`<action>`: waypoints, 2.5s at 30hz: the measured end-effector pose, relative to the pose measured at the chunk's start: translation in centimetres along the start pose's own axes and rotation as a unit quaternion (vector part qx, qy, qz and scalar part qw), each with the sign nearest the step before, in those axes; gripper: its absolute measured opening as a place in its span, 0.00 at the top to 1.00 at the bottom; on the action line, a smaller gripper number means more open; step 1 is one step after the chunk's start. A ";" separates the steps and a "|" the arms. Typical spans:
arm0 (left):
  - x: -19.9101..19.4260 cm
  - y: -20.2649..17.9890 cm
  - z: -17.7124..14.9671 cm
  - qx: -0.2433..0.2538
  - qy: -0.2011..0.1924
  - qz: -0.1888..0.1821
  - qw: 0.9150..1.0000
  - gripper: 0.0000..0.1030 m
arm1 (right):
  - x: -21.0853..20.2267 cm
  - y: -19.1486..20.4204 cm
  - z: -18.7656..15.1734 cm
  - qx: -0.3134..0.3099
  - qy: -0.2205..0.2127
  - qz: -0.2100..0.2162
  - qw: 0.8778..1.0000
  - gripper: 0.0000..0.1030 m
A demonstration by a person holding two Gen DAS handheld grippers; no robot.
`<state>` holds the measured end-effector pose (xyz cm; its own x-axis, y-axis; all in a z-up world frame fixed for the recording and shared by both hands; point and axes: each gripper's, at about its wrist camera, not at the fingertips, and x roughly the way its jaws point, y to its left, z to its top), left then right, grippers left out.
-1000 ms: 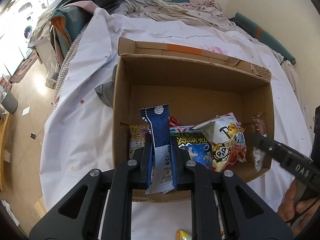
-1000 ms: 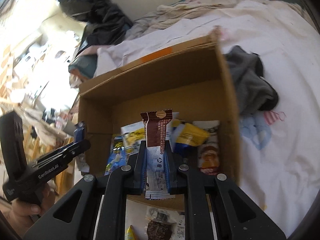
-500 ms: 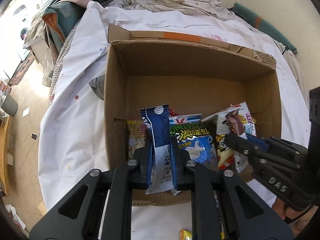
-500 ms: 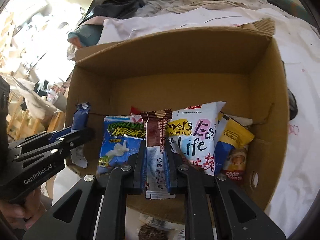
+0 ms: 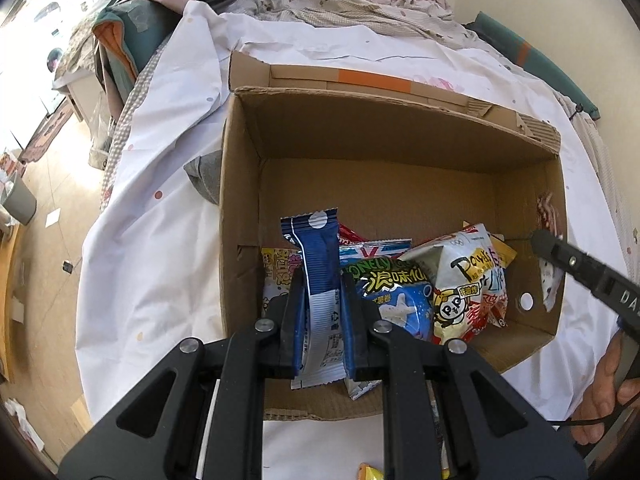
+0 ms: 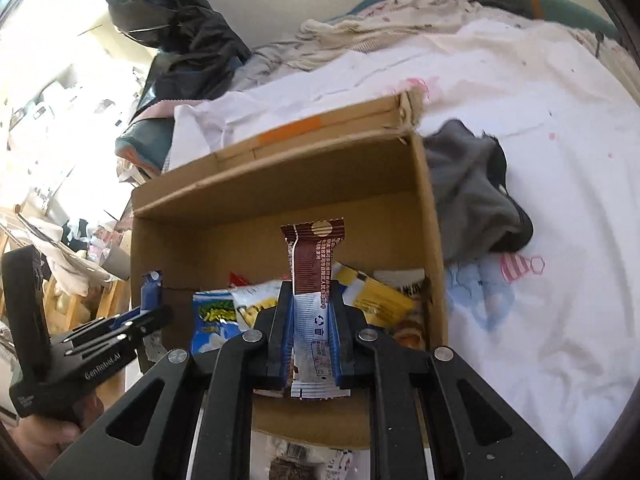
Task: Organize snacks
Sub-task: 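Open both grippers to drop the bars into the box, then withdraw both grippers from the box toward the remaining snacks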
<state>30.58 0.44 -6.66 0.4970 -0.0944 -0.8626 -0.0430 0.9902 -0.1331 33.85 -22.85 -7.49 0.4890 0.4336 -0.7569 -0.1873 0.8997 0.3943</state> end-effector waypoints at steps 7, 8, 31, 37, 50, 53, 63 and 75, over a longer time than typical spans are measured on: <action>-0.2 -0.4 0.1 0.004 0.000 -0.012 1.000 0.81 | 0.3 -0.8 -0.7 0.010 0.023 -0.008 1.000 0.79; -0.2 -0.5 0.0 0.004 0.002 -0.014 1.000 0.74 | 0.4 -0.6 -0.6 0.011 0.021 -0.008 1.000 0.73; -5.2 -0.1 -2.1 -0.001 -0.039 -0.031 0.999 0.18 | -6.2 -2.4 -2.0 0.075 -0.047 -0.007 0.996 0.20; -6.8 1.4 -3.7 -0.026 -0.054 -0.015 0.998 0.18 | -7.0 -2.0 -3.9 0.072 -0.035 -0.011 0.997 0.20; -8.6 2.3 -7.1 -0.049 -0.041 -0.018 0.998 0.18 | -8.1 -1.5 -8.4 0.069 -0.002 -0.019 0.997 0.19; -8.5 2.1 -7.9 -0.051 -0.032 -0.018 0.998 0.18 | -8.0 -1.5 -9.2 0.072 0.006 -0.022 0.997 0.19; -5.5 -2.0 -11.8 -0.001 0.059 -0.067 0.996 0.18 | -7.3 -2.4 -10.6 0.087 0.022 -0.042 0.995 0.19; 0.2 -7.4 -17.2 0.059 0.186 -0.060 0.979 0.18 | -7.0 -4.1 -10.6 0.113 0.031 -0.056 0.992 0.19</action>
<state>16.07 -8.67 -14.30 0.1422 -0.2194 -0.9652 0.1078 0.9727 -0.2053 22.19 -29.01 -9.35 0.4419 0.3404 -0.8300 0.0641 0.9108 0.4077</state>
